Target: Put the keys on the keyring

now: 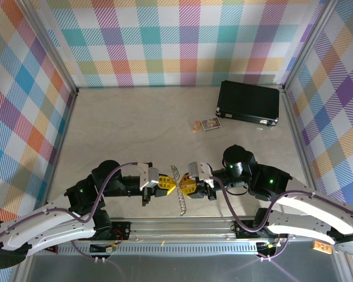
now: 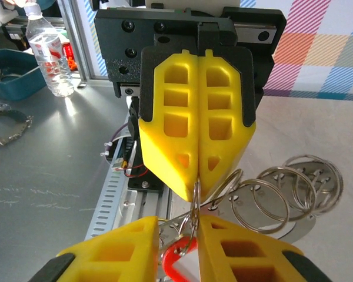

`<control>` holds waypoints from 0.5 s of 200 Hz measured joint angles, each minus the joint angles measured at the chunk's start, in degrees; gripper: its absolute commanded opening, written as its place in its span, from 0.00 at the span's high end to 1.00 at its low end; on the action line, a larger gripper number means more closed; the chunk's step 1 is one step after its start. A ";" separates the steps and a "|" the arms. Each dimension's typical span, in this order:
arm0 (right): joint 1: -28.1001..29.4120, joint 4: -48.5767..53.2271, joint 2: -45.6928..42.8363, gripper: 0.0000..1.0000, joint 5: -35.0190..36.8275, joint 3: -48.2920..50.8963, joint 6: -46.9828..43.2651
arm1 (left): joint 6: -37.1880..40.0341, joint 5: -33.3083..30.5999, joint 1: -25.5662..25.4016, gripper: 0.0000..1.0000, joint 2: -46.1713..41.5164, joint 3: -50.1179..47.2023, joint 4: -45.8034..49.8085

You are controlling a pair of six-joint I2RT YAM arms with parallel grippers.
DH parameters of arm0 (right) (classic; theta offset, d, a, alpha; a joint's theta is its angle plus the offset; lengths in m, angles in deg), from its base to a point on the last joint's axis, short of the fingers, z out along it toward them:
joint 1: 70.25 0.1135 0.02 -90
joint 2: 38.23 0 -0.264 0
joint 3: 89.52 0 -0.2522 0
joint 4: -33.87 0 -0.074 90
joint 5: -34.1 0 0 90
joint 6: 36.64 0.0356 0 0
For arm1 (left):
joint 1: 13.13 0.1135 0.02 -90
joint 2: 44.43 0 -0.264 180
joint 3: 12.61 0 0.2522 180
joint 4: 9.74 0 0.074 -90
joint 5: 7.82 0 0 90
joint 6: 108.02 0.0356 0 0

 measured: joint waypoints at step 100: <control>-0.02 -2.80 -0.70 0.97 0.74 1.90 1.86 | -3.26 1.77 0.00 1.00 -0.83 -4.31 -7.50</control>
